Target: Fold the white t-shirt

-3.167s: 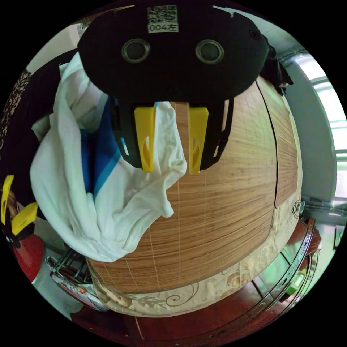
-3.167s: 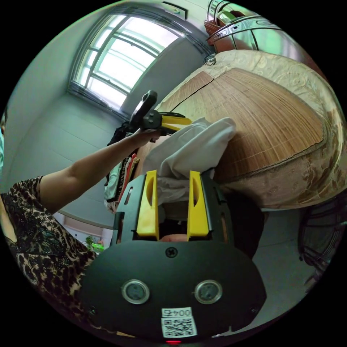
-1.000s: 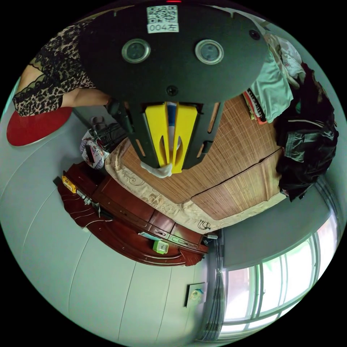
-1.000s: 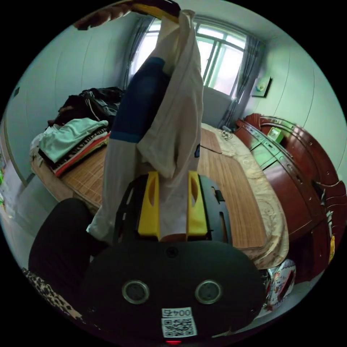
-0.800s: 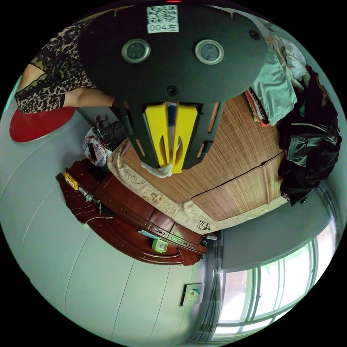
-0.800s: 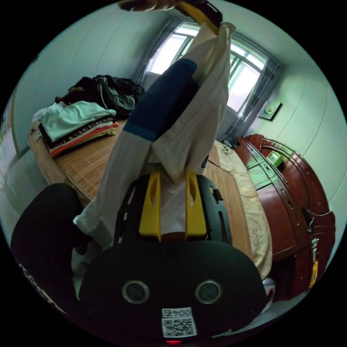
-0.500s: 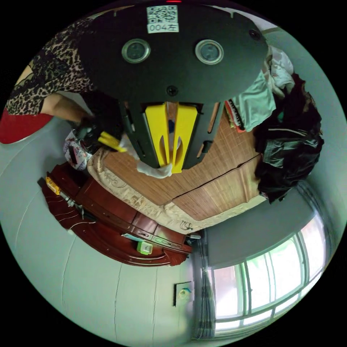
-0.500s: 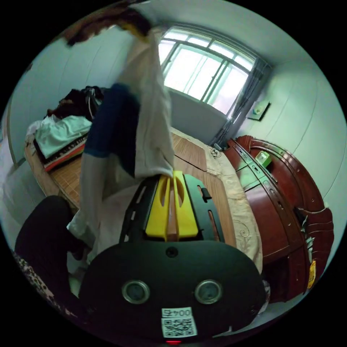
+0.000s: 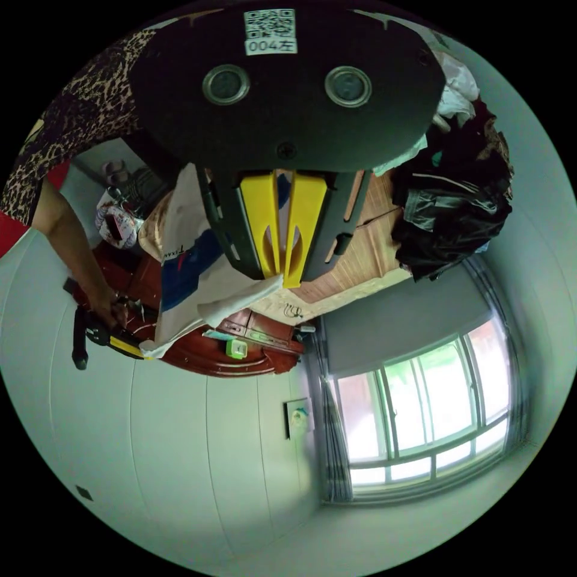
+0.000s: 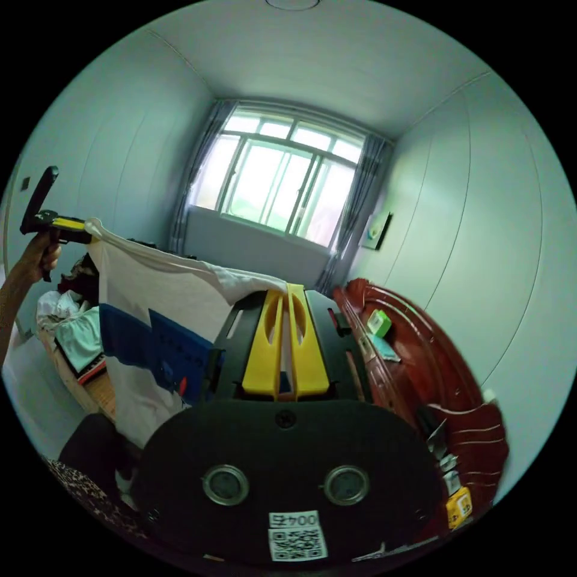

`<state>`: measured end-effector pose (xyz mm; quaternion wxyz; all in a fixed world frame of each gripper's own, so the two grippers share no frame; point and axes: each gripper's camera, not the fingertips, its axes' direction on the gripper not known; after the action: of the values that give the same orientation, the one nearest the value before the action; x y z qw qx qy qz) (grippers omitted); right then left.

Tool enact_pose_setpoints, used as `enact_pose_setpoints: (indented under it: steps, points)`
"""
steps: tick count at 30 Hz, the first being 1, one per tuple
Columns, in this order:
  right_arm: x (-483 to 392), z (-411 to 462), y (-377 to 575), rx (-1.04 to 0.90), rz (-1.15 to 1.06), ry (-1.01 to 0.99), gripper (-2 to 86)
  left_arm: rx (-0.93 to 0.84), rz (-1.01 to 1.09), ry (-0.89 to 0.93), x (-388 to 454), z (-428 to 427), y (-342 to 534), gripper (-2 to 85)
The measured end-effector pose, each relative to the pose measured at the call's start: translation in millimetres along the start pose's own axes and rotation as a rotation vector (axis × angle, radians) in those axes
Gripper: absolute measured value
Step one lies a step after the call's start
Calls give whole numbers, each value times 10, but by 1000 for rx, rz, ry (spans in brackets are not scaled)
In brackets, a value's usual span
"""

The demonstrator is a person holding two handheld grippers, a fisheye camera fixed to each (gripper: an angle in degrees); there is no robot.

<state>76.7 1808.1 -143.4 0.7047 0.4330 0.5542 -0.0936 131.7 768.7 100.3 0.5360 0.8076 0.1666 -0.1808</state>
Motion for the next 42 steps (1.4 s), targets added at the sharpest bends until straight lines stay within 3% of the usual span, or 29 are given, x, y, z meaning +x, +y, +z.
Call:
enact_pose_setpoints:
  steps: [10,21,27,30,34,42]
  points:
    - [-118,-947,-287,174,-57,53,-8,334,-35,80,275,-2176,326,0]
    - [-193,-1858,-91,300,-76,-37,-8,584,-32,143,1218,-4198,1510,1]
    - [-29,-2075,-425,320,-88,-73,-8,666,130,-44,1744,-5012,1636,1]
    - [48,-1543,-627,234,-82,-53,-8,622,135,-58,1662,-4708,1485,1]
    - [89,-122,-705,42,-82,-4,-8,433,75,-27,1157,-3399,1244,2]
    - [-171,3108,-38,-256,-194,161,-6,11,47,-193,483,359,1703,2]
